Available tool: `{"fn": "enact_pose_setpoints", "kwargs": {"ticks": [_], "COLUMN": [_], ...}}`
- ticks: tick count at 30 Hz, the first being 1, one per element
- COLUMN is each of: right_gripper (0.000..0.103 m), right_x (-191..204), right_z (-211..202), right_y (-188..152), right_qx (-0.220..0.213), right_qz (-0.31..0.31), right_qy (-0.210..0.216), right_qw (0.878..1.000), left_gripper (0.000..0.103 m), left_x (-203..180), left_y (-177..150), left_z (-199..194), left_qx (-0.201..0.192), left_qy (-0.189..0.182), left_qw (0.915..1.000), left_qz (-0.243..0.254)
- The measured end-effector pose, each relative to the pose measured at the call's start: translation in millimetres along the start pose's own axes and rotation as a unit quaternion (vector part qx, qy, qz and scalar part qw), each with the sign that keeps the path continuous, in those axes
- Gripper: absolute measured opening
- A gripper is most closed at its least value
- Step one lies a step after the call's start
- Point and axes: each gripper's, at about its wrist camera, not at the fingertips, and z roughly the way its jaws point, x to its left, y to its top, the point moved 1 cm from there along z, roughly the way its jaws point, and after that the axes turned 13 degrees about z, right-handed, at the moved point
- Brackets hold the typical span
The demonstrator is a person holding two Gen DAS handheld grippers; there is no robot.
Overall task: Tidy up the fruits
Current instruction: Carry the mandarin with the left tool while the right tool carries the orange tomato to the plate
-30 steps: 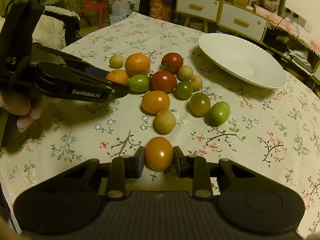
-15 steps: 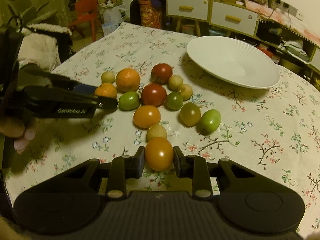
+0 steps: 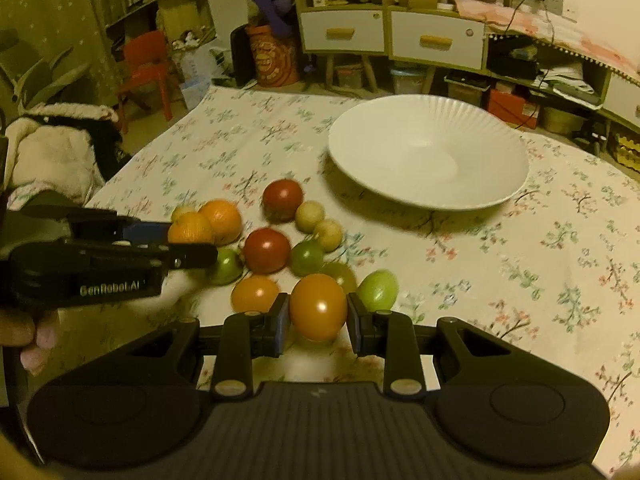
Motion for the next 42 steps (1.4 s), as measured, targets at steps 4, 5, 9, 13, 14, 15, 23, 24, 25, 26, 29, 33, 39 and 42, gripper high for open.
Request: {"fn": "enact_pose_setpoints", "kwargs": {"ticks": [4,5,9,13,14,15,23,24,25,26,29,33,39,42], "right_gripper": [0.026,0.026,0.026,0.026,0.026,0.026,0.026,0.026,0.026,0.026,0.026,0.026,0.026,0.026], "right_x": [-4.5,-5.6,-13.1,-22.8,-24.8,-26.6,-52.3,-58.0,-62.4,-66.9,-77.3,-81.9,-83.8,-84.8], "right_z": [-1.5,-1.8,1.6,4.0,5.5,6.7,28.5,31.6,34.8,37.9,46.0,59.1,73.1,76.7], "right_y": [12.9,15.8,25.6,36.4,39.5,43.0,68.2,72.1,75.4,78.7,87.6,96.5,100.8,104.7], "right_qx": [-0.013,-0.016,-0.023,-0.033,-0.033,-0.034,-0.037,-0.036,-0.035,-0.034,-0.032,-0.033,-0.03,-0.029], "right_qz": [0.003,0.002,0.001,0.001,0.002,0.002,0.013,0.018,0.023,0.028,0.045,0.052,0.045,0.042], "right_qy": [-0.004,-0.006,-0.012,-0.012,-0.012,-0.012,-0.009,-0.007,-0.005,-0.003,0.003,0.002,0.001,0.002], "right_qw": [1.0,1.0,1.0,0.999,0.999,0.999,0.999,0.999,0.999,0.999,0.998,0.998,0.999,0.999], "left_gripper": [0.043,0.043,0.043,0.043,0.043,0.043,0.043,0.043,0.043,0.043,0.043,0.043,0.043,0.043], "left_x": [-8.2,-10.6,-13.9,-16.8,-17.9,-18.8,-22.6,-23.7,-25.2,-27.1,-34.1,-37.7,-36.0,-35.7], "left_y": [11.9,15.4,24.1,36.2,39.6,43.2,68.4,71.5,75.5,78.6,86.0,91.0,91.7,93.7], "left_z": [4.8,6.2,11.7,20.2,23.3,26.8,55.2,59.3,64.9,68.8,82.0,99.0,114.4,116.9], "left_qx": [-0.002,-0.003,-0.004,-0.007,-0.008,-0.009,-0.017,-0.017,-0.017,-0.017,-0.016,-0.008,0.003,0.0], "left_qy": [-0.003,-0.004,-0.003,-0.002,-0.004,-0.007,-0.034,-0.035,-0.034,-0.033,-0.034,-0.035,-0.034,-0.038], "left_qw": [0.9999,0.9999,0.9997,0.9994,0.9994,0.9994,0.999,0.9989,0.9988,0.9987,0.9981,0.9975,0.9979,0.9978], "left_qz": [0.011,0.015,0.025,0.034,0.034,0.034,0.022,0.025,0.03,0.035,0.05,0.061,0.054,0.054]}}
